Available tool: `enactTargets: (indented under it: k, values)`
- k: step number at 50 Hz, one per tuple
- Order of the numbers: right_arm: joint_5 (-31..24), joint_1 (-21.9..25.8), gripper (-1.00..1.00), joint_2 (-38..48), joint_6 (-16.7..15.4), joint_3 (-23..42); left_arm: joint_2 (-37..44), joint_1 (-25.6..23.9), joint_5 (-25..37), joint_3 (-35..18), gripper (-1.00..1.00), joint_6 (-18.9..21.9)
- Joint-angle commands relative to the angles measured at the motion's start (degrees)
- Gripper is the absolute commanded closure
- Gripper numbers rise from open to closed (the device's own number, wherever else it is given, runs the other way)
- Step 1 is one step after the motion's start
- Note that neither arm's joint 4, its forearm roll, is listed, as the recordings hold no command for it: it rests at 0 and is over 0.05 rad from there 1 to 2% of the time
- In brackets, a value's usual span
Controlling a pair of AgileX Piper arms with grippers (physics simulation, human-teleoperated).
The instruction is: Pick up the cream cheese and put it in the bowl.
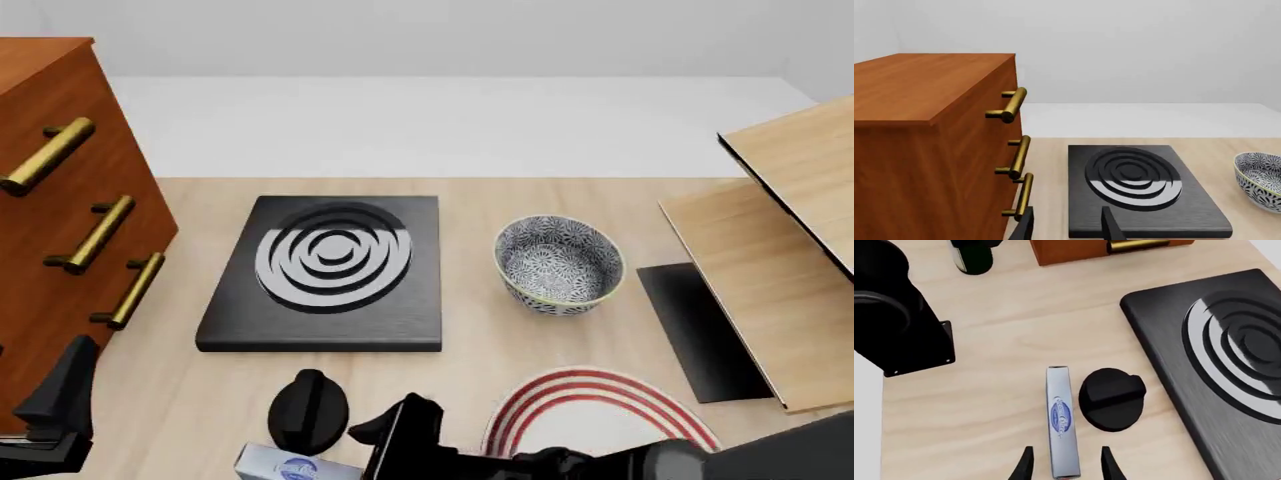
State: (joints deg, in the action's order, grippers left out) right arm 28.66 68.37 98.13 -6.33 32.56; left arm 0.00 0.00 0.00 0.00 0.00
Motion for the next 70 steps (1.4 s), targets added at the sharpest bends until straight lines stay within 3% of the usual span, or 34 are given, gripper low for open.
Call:
enactTargets:
  k: [1, 23, 24, 53, 70]
  values:
    - [2.1, -0.3, -1.00, 4.9, 1.0, 1.2, 0.0, 0.0, 0.0, 0.0, -1.00, 0.0]
    - [4.6, 0.2, -1.00, 9.1, 1.9, 1.6, 0.0, 0.0, 0.0, 0.0, -1.00, 0.0]
    - [4.5, 0.2, 1.00, 8.7, 1.6, 1.5, 0.0, 0.0, 0.0, 0.0, -1.00, 0.0]
    - [-4.0, 3.9, 1.00, -4.1, -2.1, 1.2, 0.0, 0.0, 0.0, 0.0, -1.00, 0.0]
    - [-10.6, 3.2, 1.00, -16.0, -5.9, -1.8, 0.0, 0.0, 0.0, 0.0, -1.00, 0.0]
